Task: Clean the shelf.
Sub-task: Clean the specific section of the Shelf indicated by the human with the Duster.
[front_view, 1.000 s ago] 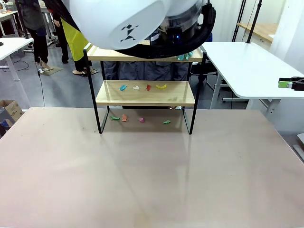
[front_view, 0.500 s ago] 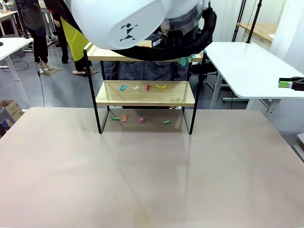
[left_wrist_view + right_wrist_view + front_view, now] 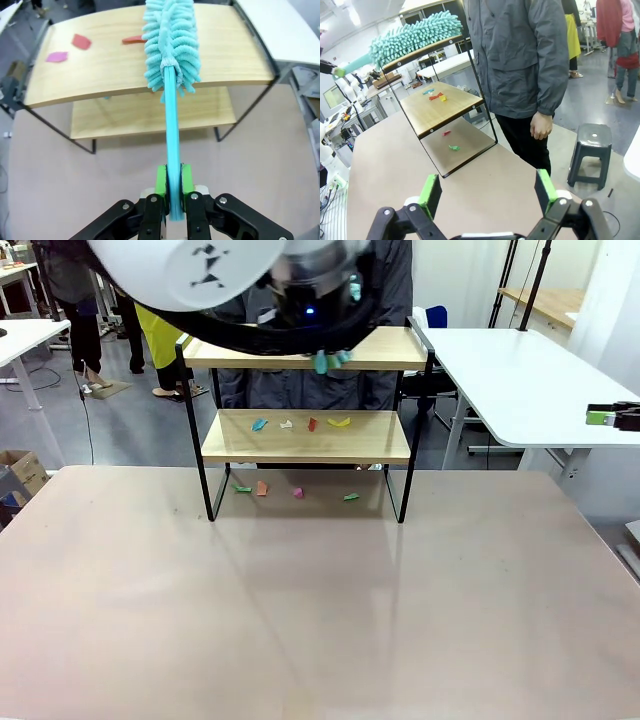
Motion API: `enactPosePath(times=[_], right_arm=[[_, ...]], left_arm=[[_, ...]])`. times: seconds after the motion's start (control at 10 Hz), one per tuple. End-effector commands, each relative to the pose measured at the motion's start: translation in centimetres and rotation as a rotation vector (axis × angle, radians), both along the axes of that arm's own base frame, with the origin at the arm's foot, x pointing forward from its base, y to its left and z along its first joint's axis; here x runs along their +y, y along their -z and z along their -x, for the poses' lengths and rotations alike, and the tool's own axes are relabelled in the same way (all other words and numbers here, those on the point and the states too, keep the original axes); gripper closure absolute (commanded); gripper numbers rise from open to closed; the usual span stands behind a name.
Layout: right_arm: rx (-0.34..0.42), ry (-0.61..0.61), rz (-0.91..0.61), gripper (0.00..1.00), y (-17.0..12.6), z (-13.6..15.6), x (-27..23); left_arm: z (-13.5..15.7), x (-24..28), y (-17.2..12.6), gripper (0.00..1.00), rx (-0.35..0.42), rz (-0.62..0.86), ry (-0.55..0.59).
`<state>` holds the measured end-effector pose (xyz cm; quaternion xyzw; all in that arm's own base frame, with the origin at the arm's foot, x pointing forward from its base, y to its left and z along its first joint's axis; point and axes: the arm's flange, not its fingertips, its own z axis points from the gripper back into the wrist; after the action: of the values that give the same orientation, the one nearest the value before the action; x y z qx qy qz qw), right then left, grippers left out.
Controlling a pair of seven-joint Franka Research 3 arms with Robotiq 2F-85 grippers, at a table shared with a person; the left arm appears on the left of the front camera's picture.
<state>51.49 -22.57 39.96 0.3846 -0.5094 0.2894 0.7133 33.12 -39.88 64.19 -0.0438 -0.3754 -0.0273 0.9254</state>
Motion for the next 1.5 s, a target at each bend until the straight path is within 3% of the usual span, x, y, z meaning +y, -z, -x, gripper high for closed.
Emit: enactPosePath(times=[0.0,0.4,0.7,0.8,0.9,1.0,1.2,1.4], right_arm=[[-0.004,0.003,0.004,0.0,-0.2,0.0,0.2],[-0.004,0.003,0.004,0.0,-0.2,0.0,0.2],[-0.004,0.003,0.004,0.0,-0.2,0.0,0.2],[-0.004,0.003,0.004,0.0,-0.2,0.0,0.2],[-0.004,0.003,0.004,0.0,-0.2,0.0,0.2],[-0.004,0.003,0.004,0.0,-0.2,0.0,0.2],[-0.004,0.003,0.004,0.0,-0.2,0.0,0.2],[-0.004,0.003,0.004,0.0,-0.2,0.0,0.2]], left_arm=[[0.7,3.9,0.4,0.86,0.024,-0.049,-0.025],[0.8,11.3,-0.3,0.86,0.028,-0.256,-0.133],[1.8,13.6,-2.1,0.86,-0.04,-0.385,-0.214],[2.0,13.6,-2.7,0.86,-0.083,-0.375,-0.221],[2.5,12.9,-2.9,0.86,-0.142,-0.308,-0.143],[1.8,13.2,-2.4,0.86,-0.032,-0.351,-0.199],[2.4,12.6,-3.0,0.86,-0.069,-0.339,-0.175],[3.9,13.5,-5.5,0.86,-0.125,-0.111,-0.027]])
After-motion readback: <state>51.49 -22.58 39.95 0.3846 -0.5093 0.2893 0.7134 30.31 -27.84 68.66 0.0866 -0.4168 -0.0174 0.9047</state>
